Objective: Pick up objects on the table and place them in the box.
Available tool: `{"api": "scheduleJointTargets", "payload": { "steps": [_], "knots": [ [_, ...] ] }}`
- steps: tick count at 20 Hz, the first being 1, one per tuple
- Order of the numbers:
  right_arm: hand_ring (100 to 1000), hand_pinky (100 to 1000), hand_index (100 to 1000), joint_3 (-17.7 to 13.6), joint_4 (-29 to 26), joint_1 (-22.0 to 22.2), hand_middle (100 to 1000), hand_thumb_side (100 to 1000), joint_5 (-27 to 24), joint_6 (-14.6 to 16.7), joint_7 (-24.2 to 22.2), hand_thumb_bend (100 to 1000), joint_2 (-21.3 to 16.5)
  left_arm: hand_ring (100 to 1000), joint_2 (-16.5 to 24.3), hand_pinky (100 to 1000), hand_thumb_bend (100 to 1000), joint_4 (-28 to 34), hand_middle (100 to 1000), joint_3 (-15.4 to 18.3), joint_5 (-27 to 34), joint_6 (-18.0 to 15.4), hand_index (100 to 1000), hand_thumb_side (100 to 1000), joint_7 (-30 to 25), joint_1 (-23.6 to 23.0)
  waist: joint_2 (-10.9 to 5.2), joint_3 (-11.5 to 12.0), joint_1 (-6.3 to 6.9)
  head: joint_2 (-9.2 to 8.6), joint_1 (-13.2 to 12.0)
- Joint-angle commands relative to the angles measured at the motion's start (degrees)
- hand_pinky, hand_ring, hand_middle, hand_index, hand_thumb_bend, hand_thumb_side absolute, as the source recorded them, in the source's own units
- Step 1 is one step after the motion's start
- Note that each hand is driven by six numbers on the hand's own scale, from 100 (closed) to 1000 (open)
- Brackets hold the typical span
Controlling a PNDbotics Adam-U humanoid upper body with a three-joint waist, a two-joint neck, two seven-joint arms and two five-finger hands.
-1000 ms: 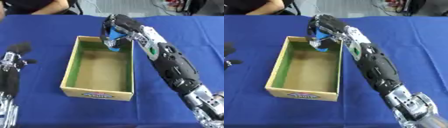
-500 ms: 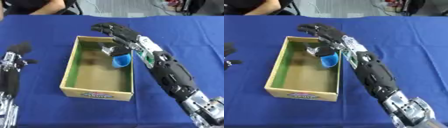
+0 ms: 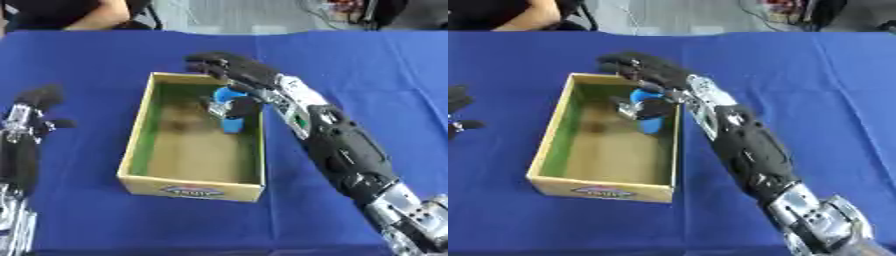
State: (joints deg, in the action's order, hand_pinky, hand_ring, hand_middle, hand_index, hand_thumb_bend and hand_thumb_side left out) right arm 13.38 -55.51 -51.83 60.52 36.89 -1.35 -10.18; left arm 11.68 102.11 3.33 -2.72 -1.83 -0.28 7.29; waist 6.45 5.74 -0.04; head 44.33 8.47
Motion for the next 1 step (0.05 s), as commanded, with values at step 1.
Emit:
{"api": "scheduleJointTargets", "payload": {
  "steps": [1],
  "knots": [
    [993, 1000, 1000, -0.74, -3.81, -0.46, 1000, 909, -1.69, -1.26, 0.26, 112, -2.84, 875, 0.71, 635, 424, 0.70, 872, -0.03, 0.00, -0.20, 808, 1000, -0.15, 0.24, -0.92, -0.19, 0.08, -0.21, -0.69]
  ]
}}
